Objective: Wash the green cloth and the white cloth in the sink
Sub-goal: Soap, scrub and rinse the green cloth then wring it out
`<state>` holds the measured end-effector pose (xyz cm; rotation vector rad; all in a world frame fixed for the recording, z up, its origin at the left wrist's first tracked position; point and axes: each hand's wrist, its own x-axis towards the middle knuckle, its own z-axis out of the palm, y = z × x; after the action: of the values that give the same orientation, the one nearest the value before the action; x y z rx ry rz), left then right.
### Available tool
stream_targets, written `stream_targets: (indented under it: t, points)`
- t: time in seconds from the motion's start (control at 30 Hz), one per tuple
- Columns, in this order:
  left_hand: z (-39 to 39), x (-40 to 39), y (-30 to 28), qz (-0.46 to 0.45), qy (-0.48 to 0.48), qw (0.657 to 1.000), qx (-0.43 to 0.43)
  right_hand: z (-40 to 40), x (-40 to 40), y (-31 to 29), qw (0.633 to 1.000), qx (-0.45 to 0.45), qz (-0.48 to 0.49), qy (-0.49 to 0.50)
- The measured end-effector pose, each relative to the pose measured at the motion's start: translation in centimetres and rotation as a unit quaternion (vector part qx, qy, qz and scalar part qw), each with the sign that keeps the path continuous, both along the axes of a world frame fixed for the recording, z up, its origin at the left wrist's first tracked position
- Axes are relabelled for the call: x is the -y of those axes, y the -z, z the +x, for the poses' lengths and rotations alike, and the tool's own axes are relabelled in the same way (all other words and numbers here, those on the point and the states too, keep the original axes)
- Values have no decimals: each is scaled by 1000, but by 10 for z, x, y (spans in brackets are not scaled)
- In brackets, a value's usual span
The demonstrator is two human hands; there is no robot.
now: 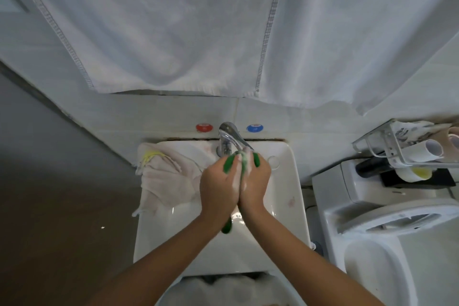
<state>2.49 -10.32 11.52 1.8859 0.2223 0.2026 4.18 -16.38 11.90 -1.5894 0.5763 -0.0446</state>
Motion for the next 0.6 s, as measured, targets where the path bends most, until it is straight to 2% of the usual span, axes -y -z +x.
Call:
stream_targets:
  t: [0.03,0.17,0.37,0.47,0.53,0.6]
  points:
    - [8,-6,1,4,-1,1000,-11,-8,-2,2,1000,5,-5,-8]
    - [29,-39,-5,-15,40,998,-56,-25,9,-1,985,33,-37,-165]
    - [36,-63,-35,8,164,986,-37,-17,39,-5,957,112,-79,-256]
    - [38,-73,-45,5,194,980,-49,-13,52,-6,943,64,-132,-298]
    - [39,-80,-48,3,206,977,-57,-8,61,-9,924,2,-189,-333]
    - [41,-86,-52,7,213,975,-67,-2,68,-11,902,-36,-203,-379]
